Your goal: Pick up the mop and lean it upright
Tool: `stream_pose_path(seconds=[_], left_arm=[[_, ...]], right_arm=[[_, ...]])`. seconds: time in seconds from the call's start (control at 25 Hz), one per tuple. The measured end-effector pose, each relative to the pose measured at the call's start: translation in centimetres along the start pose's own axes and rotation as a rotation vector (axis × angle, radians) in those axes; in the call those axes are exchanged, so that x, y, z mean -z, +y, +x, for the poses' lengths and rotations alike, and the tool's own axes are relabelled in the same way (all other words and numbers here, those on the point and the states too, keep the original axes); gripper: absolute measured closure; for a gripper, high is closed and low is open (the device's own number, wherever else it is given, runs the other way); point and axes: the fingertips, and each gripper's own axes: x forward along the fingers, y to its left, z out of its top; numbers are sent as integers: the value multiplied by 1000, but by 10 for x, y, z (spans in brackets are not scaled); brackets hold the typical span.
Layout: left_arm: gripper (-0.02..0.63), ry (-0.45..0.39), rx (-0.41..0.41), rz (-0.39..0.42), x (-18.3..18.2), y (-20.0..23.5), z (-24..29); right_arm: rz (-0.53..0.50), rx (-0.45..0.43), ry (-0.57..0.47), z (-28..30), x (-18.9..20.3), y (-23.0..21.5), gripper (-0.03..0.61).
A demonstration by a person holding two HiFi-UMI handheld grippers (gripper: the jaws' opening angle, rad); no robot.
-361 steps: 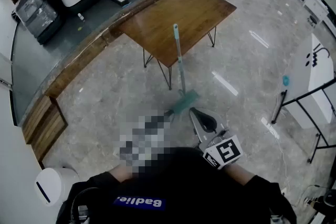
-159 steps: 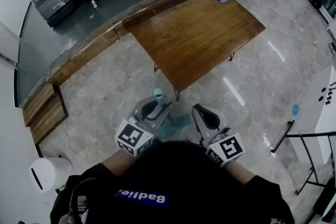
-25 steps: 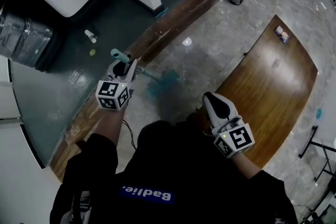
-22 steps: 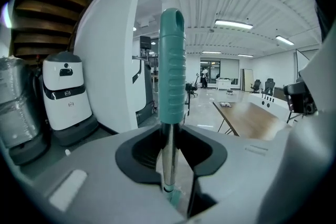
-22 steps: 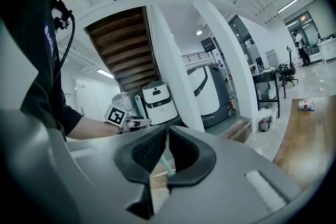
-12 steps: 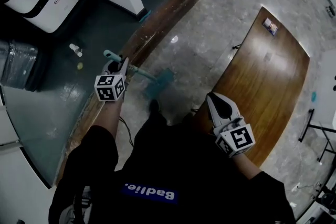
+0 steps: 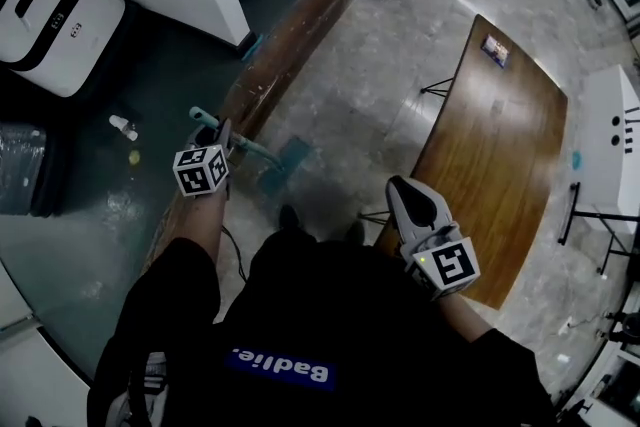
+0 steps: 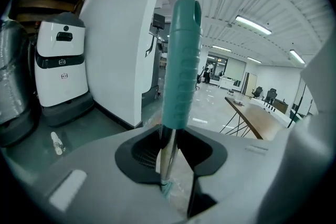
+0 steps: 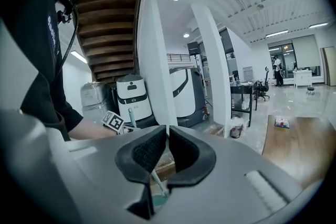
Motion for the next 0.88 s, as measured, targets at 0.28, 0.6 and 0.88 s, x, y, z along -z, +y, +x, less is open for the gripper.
stream_pose_path(seconds=[0.28,0.6,0.88], left_arm=[[492,-42,21,-7,-10,41,11],[492,-43,-27,-45,-16,107,23],[489,-28,-75,-84,-21,177,42]], right_arm=[[-12,38,10,30,-7,21,555],[-13,67,24,47,-8,42,555],[-21,92,70,55,-1,55,555]])
